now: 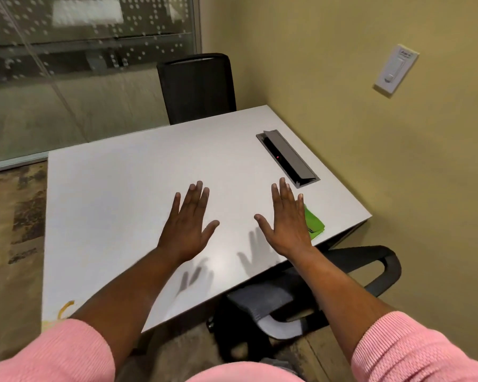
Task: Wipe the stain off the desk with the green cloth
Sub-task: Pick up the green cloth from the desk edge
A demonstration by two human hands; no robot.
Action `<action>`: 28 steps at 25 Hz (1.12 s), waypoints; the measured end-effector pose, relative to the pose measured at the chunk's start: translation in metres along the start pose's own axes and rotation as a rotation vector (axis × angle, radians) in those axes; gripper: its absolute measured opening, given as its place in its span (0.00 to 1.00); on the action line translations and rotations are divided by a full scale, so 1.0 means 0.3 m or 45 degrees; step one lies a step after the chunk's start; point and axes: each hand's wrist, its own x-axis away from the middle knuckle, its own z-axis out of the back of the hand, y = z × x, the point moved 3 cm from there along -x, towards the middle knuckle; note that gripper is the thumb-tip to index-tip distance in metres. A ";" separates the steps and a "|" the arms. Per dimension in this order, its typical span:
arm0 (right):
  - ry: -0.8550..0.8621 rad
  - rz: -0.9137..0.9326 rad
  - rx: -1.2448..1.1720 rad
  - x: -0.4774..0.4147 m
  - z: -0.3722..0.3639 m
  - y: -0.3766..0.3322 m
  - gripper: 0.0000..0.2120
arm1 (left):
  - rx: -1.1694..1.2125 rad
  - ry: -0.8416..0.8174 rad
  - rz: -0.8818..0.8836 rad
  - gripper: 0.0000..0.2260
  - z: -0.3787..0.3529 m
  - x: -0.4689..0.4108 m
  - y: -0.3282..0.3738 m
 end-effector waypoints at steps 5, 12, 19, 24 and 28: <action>-0.146 0.010 0.005 -0.051 -0.028 0.301 0.39 | 0.046 -0.093 -0.035 0.34 -0.113 -0.168 0.253; -0.252 -0.029 0.036 -0.151 -0.099 0.642 0.34 | 0.094 -0.340 -0.002 0.35 -0.330 -0.368 0.465; -0.330 -0.054 0.077 -0.225 -0.325 0.862 0.31 | 0.149 -0.537 -0.068 0.32 -0.639 -0.566 0.612; -0.400 0.005 0.064 -0.277 -0.489 0.966 0.23 | 0.219 -0.543 0.081 0.27 -0.822 -0.682 0.671; -0.418 0.008 0.070 -0.331 -0.546 1.003 0.27 | 0.182 -0.467 0.146 0.22 -0.885 -0.728 0.667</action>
